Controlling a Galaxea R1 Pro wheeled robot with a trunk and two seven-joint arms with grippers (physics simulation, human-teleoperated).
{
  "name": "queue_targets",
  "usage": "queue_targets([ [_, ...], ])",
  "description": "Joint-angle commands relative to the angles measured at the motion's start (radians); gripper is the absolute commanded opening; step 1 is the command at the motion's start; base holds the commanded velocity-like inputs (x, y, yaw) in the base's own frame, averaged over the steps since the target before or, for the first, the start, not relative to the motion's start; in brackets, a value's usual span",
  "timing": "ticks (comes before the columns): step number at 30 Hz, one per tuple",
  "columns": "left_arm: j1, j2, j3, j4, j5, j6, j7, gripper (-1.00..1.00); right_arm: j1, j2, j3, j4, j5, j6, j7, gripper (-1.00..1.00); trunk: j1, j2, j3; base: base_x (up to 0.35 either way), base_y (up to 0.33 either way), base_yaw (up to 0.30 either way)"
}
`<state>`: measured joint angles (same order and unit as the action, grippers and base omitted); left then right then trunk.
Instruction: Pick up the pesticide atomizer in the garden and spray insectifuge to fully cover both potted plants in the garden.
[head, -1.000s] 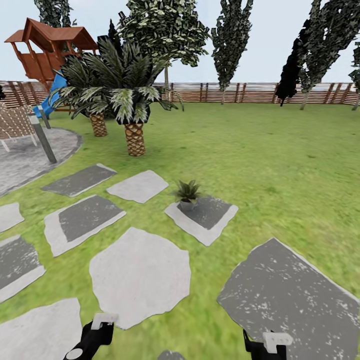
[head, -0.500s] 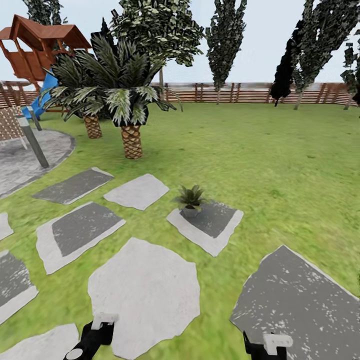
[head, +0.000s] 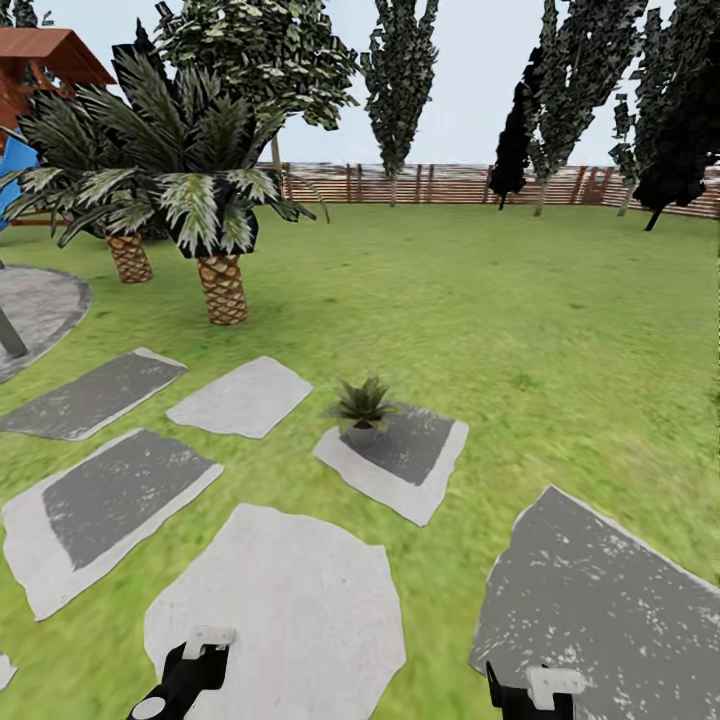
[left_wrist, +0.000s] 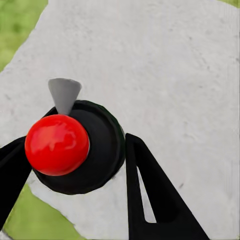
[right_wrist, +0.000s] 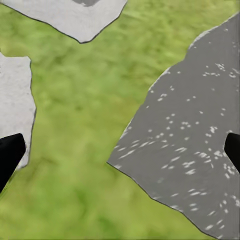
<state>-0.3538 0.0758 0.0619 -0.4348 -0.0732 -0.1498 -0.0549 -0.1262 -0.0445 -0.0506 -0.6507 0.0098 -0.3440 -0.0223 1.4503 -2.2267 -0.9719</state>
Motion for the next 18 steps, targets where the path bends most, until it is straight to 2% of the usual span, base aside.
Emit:
queue_targets([
  [1,-0.001,-0.001,0.006,0.001,-0.008,-0.004,-0.005,-1.00,0.000,0.000,0.000,0.000,0.001,-0.003,-0.002,1.00,0.000,0.000,-0.001,0.233,0.248,-0.071],
  [18,-0.001,-0.001,0.006,0.004,-0.008,-0.004,-0.005,-1.00,0.000,0.000,0.000,0.000,0.001,-0.003,-0.001,1.00,0.000,0.000,-0.001,0.233,0.248,-0.007],
])
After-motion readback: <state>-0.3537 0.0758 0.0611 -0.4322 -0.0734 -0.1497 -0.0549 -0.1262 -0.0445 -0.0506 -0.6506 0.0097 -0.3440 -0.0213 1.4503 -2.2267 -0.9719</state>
